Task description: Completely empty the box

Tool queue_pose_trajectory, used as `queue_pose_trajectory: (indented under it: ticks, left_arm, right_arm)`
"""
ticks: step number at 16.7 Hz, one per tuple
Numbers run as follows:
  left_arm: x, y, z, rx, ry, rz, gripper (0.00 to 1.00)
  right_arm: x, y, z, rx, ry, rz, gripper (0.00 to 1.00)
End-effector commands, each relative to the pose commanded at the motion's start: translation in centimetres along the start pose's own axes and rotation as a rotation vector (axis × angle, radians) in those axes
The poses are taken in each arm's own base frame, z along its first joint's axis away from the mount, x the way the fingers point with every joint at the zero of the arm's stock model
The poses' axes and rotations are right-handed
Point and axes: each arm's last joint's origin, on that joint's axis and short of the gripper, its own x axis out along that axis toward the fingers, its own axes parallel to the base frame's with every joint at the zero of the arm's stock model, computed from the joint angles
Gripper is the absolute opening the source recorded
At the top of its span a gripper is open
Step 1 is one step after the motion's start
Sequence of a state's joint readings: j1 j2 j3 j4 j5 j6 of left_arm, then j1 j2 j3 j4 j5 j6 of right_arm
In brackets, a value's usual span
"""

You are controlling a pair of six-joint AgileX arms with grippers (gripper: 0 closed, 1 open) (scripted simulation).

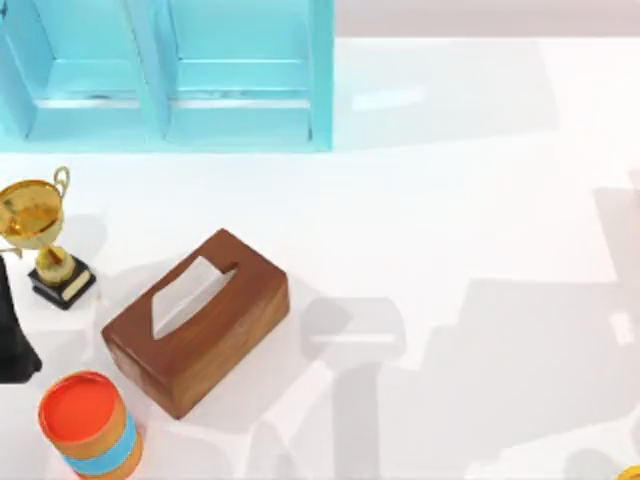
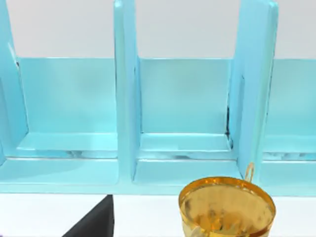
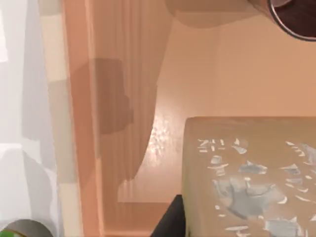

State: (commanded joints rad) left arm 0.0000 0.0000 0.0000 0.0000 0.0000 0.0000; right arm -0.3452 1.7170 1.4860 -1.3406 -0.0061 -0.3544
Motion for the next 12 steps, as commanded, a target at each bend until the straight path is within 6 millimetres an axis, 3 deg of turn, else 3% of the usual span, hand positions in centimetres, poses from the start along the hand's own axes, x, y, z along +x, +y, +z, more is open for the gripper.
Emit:
queue_pose_trajectory:
  ticks: [3,7,12]
  left_arm:
    - [0.0,0.0,0.0,0.000,0.000,0.000,1.00]
    - [0.0,0.0,0.0,0.000,0.000,0.000,1.00]
    - [0.0,0.0,0.0,0.000,0.000,0.000,1.00]
  right_arm:
    - [1.1,4.1,4.3,0.006,-0.004,-0.004,0.00]
    - [3.4,12.2,9.3,0.007,-0.010,-0.006,0.00]
    - [7.1,22.7,11.7,-0.003,-0.004,-0.006,0.00]
